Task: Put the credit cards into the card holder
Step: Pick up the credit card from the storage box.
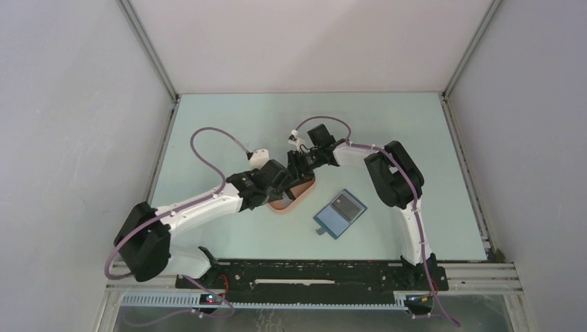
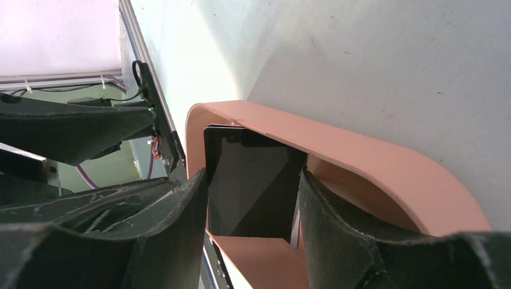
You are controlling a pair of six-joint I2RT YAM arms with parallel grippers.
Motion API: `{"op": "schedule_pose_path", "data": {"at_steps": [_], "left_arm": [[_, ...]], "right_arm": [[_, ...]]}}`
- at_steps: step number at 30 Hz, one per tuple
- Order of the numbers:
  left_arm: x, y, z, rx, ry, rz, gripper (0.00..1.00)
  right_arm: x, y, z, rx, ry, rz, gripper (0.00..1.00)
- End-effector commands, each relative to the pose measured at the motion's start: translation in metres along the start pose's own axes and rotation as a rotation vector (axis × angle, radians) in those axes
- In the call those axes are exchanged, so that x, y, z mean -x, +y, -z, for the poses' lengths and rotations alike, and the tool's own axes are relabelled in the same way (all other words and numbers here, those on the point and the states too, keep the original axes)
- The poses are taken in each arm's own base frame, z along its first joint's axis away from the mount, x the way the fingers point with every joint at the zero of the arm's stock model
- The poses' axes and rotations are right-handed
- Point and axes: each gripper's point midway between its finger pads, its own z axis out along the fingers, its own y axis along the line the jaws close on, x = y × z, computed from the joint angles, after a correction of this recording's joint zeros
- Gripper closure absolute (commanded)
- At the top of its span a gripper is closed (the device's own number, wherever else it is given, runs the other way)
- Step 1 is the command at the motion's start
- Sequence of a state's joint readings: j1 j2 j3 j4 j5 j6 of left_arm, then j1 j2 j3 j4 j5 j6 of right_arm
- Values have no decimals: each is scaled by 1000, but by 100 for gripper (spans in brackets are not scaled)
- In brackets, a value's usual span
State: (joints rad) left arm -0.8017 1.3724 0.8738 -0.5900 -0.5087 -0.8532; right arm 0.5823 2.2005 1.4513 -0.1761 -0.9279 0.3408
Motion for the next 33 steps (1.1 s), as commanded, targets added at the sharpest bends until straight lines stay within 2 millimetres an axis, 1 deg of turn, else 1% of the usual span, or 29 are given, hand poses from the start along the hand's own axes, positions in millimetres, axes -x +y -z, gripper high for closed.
{"op": "schedule_pose_path", "data": {"at_steps": [1, 4, 6, 10, 13, 16, 18, 23, 28, 33], "left_arm": [[6, 1, 11, -79, -24, 24, 37], [9, -5, 18, -163, -36, 59, 38], [11, -15, 22, -254, -45, 97, 39], [12, -33, 24, -429, -48, 193, 42], [12, -42, 27, -508, -58, 224, 41], [10, -48, 26, -544, -57, 243, 40], [6, -51, 21, -556, -42, 252, 40], [3, -62, 8, -590, -29, 290, 40], [1, -63, -3, -580, -16, 311, 40], [-6, -61, -12, -577, -4, 327, 44]], "right_arm": [[0, -8, 0, 0, 1, -47, 59], [1, -4, 1, 12, 0, -47, 59], [2, -2, 2, 21, -2, -48, 60], [2, 4, 4, 42, 2, -60, 60], [3, 6, 5, 54, 2, -64, 60], [2, 7, 5, 61, 6, -73, 60], [3, 6, 6, 62, 6, -79, 60], [3, 6, 6, 65, 6, -76, 60], [1, 6, 5, 76, 13, -88, 60], [0, 8, 4, 93, 20, -100, 60]]}}
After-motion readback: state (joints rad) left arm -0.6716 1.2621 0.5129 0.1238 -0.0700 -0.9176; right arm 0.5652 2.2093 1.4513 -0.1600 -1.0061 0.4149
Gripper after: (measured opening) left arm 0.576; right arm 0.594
